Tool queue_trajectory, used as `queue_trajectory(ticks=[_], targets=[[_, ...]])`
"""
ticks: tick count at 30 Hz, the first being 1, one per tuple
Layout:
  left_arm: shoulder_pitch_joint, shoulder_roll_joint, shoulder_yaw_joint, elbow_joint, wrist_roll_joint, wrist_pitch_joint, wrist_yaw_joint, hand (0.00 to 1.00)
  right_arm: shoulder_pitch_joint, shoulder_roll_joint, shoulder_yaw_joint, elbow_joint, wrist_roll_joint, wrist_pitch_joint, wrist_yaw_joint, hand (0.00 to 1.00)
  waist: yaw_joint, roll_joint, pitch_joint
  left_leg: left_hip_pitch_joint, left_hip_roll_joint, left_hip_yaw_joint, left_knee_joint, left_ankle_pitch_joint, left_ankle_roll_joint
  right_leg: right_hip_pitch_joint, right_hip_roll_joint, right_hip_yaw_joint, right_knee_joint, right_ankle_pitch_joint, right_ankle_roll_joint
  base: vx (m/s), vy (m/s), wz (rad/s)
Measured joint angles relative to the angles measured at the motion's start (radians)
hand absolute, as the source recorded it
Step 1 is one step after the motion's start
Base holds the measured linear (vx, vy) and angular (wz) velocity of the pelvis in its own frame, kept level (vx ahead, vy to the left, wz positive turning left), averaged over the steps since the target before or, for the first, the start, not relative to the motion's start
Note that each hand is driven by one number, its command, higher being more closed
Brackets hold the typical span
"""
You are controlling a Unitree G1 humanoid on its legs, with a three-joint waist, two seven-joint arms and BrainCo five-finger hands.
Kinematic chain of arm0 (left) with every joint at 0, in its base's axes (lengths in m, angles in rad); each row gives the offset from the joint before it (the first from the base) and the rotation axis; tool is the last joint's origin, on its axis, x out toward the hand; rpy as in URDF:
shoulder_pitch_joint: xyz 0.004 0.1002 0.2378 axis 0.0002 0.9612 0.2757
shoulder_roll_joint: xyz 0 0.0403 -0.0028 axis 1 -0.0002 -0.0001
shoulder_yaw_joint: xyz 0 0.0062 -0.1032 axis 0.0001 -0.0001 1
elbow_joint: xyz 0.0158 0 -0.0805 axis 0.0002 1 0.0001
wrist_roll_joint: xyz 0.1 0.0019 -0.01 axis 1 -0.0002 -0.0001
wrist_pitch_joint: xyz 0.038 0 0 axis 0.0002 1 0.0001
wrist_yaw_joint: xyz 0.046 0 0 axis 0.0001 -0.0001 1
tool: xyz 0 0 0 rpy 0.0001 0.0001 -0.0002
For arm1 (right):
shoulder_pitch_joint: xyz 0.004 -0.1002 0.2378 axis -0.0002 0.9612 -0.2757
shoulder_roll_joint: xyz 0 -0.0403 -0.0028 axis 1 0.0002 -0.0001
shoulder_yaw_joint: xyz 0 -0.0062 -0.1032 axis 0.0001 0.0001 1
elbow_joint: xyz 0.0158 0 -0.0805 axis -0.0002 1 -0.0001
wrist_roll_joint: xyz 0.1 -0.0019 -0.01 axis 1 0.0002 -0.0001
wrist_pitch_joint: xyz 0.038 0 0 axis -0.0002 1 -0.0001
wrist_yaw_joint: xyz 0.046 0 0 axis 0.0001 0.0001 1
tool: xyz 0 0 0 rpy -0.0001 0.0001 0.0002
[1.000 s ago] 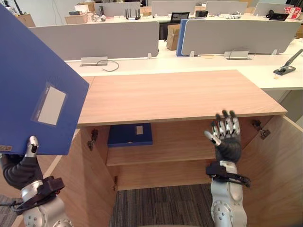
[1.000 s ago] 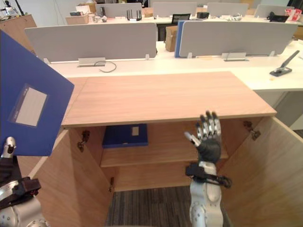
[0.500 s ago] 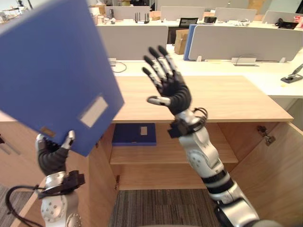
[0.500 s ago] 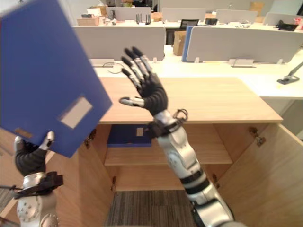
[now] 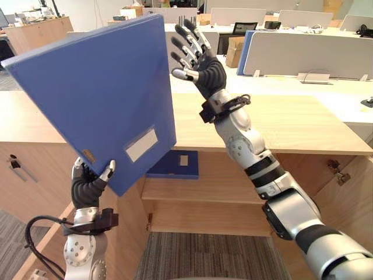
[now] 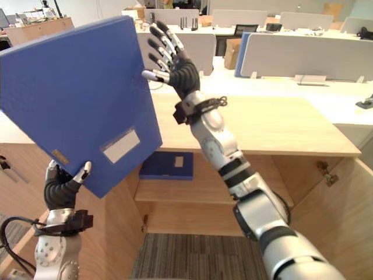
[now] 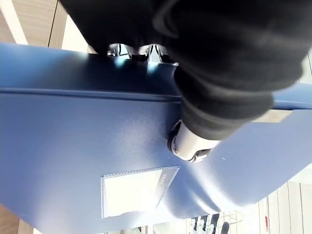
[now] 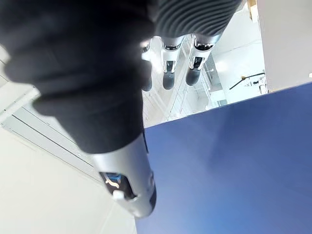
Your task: Walk over to the cabinet, pick up the folder, carry it to the office cabinet, place the folder inside the office cabinet, then close the office cabinet door
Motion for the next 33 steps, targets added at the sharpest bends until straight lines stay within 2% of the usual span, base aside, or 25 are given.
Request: queue_trajectory(ticks=[8,15,22,26,27,31,32,33], targets=[[-0.014,0.008,-0.045,0.000,-0.010,0.000,0.003,1.00,-0.085,0.005,0.005,0.082,-0.008,0.004,-0.017,0.00,-0.001,0.001,0.026,0.000,-0.001,-0.002,-0.008,0.004,-0.001,-0.006,-0.001,-0.004,0.000,0.000,0.000,0.00,0.000,0.00],[-0.034,0.018,-0.077,-0.002,-0.047,0.000,0.003,1.00,-0.096,0.006,0.075,0.127,-0.007,0.020,-0.003,0.00,-0.002,0.001,0.030,-0.001,-0.001,-0.004,-0.012,0.006,-0.001,-0.008,-0.002,-0.005,0.000,0.000,0.000,0.00,0.000,0.00],[-0.034,0.025,-0.071,-0.020,-0.057,0.000,0.012,1.00,-0.095,-0.005,0.123,0.147,-0.007,0.045,0.011,0.00,-0.006,0.001,0.052,-0.001,-0.002,-0.007,-0.012,0.008,0.000,-0.008,-0.002,-0.005,0.000,0.000,0.000,0.00,0.000,0.00],[-0.034,0.054,-0.049,-0.056,-0.056,0.000,0.015,1.00,-0.069,-0.023,0.172,0.148,-0.005,0.053,0.035,0.00,-0.006,0.002,0.058,-0.004,-0.002,-0.009,-0.014,0.009,0.000,-0.011,-0.003,-0.007,0.000,-0.001,0.000,0.00,0.000,0.00],[-0.034,0.061,-0.044,-0.057,-0.056,0.000,0.016,1.00,-0.063,-0.028,0.187,0.149,-0.003,0.057,0.045,1.00,-0.006,0.002,0.059,-0.006,-0.003,-0.009,-0.014,0.009,0.000,-0.012,-0.003,-0.007,0.000,-0.001,0.000,0.00,0.000,0.00],[-0.036,0.090,-0.034,-0.064,-0.071,-0.001,0.018,1.00,-0.062,-0.088,0.314,0.175,0.083,0.084,0.112,1.00,-0.007,0.002,0.059,-0.016,-0.004,-0.022,-0.014,0.009,0.000,-0.015,-0.005,-0.018,0.000,-0.002,-0.001,0.00,0.009,0.09],[-0.036,0.102,-0.036,-0.064,-0.075,-0.002,0.016,1.00,-0.066,-0.121,0.365,0.173,0.117,0.093,0.132,1.00,-0.006,0.001,0.059,-0.017,-0.004,-0.026,-0.014,0.011,0.000,-0.014,-0.006,-0.022,0.000,-0.002,-0.001,-0.01,0.013,0.12],[-0.036,0.123,-0.035,-0.064,-0.076,-0.004,0.002,1.00,-0.069,-0.183,0.441,0.161,0.159,0.106,0.184,1.00,0.000,0.001,0.059,-0.018,-0.004,-0.030,-0.014,0.011,-0.001,-0.014,-0.006,-0.023,0.000,-0.002,-0.001,-0.01,0.017,0.10]])
